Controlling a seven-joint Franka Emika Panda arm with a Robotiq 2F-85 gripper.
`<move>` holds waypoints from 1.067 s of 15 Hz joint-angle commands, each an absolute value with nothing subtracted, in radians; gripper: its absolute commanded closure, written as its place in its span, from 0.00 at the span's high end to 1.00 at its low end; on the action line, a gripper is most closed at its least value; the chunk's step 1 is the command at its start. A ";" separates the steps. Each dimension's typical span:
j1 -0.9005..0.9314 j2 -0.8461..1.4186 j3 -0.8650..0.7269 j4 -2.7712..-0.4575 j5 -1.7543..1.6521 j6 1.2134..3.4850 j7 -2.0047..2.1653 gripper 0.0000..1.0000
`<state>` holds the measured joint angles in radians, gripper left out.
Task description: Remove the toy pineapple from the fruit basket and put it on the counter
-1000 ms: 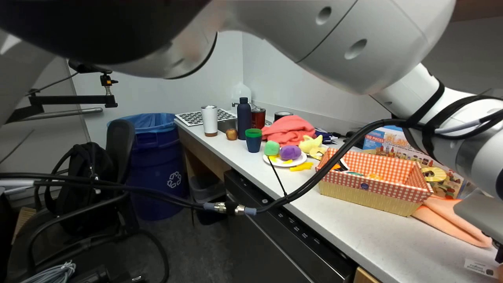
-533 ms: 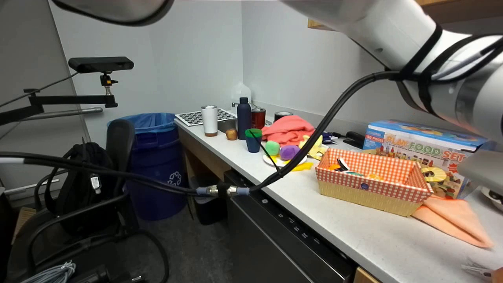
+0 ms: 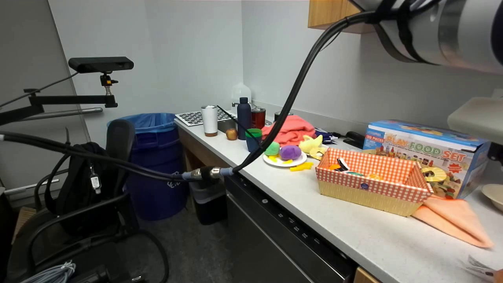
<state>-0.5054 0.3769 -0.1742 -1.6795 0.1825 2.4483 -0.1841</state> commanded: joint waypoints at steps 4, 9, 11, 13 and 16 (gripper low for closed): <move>-0.477 0.301 -0.207 -1.748 0.194 2.442 -0.200 1.00; -0.475 0.289 -0.208 -1.769 0.194 2.444 -0.201 1.00; -0.474 0.289 -0.208 -1.770 0.194 2.444 -0.201 1.00; -0.474 0.289 -0.208 -1.770 0.194 2.444 -0.201 1.00; -0.474 0.289 -0.208 -1.770 0.194 2.444 -0.201 1.00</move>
